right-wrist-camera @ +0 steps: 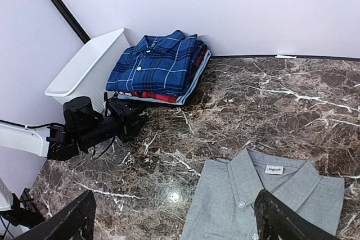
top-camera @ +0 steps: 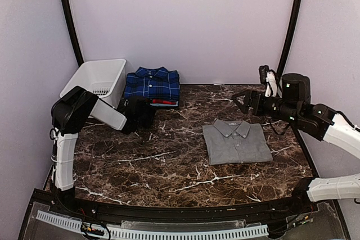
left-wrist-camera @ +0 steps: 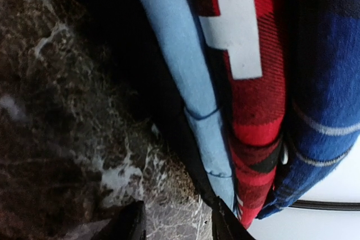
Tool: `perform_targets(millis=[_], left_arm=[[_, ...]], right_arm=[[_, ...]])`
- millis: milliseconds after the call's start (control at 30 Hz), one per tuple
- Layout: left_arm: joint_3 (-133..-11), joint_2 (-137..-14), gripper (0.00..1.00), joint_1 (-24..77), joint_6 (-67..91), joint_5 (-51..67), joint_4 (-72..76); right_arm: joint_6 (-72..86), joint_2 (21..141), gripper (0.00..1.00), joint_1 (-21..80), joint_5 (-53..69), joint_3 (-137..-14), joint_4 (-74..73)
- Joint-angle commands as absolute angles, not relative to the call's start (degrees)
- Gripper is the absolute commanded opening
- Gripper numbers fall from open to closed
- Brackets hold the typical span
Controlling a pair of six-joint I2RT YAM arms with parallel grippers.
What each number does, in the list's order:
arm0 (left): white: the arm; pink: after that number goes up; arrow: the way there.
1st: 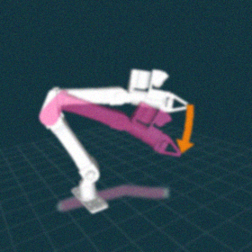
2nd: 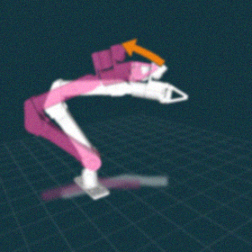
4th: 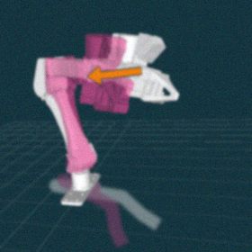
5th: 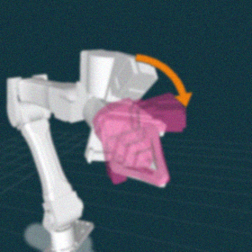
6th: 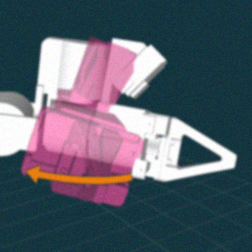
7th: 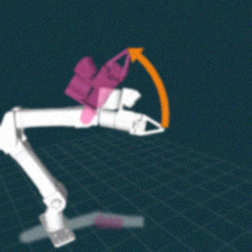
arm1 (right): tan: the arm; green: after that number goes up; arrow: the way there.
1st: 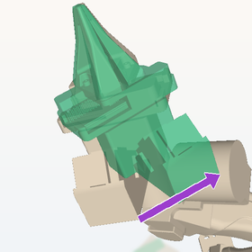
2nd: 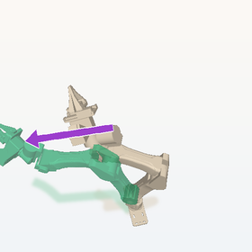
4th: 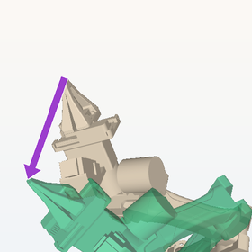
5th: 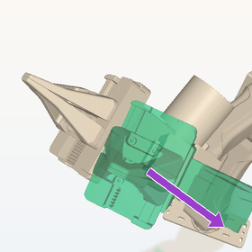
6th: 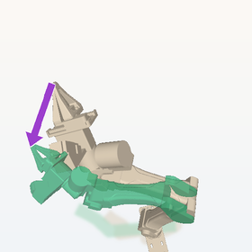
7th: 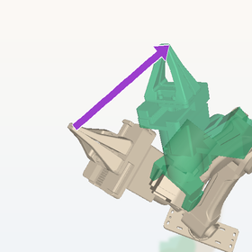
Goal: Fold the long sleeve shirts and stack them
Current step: Move the square-folded shirt to the center of the board.
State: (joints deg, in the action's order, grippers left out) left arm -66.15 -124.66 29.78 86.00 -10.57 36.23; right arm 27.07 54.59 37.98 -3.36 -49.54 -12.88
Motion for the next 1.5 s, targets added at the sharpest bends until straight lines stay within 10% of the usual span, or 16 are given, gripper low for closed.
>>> perform_targets(millis=[0, 700, 1467], left_arm=[[-70.0, -127.0, 0.38, 29.1, 88.0, -12.6, 34.9], [-80.4, -133.6, 0.0, 27.7, 85.9, -12.5, 29.2], [-63.0, -120.1, 0.0, 37.0, 86.1, -19.8, 28.0]], right_arm=[[25.5, 53.2, 0.95, 37.8, -3.4, -51.0, -12.2], [21.4, 53.0, 0.96, 37.8, -4.1, -52.3, -14.3], [24.4, 53.6, 0.95, 37.8, -1.1, -47.3, -12.6]])
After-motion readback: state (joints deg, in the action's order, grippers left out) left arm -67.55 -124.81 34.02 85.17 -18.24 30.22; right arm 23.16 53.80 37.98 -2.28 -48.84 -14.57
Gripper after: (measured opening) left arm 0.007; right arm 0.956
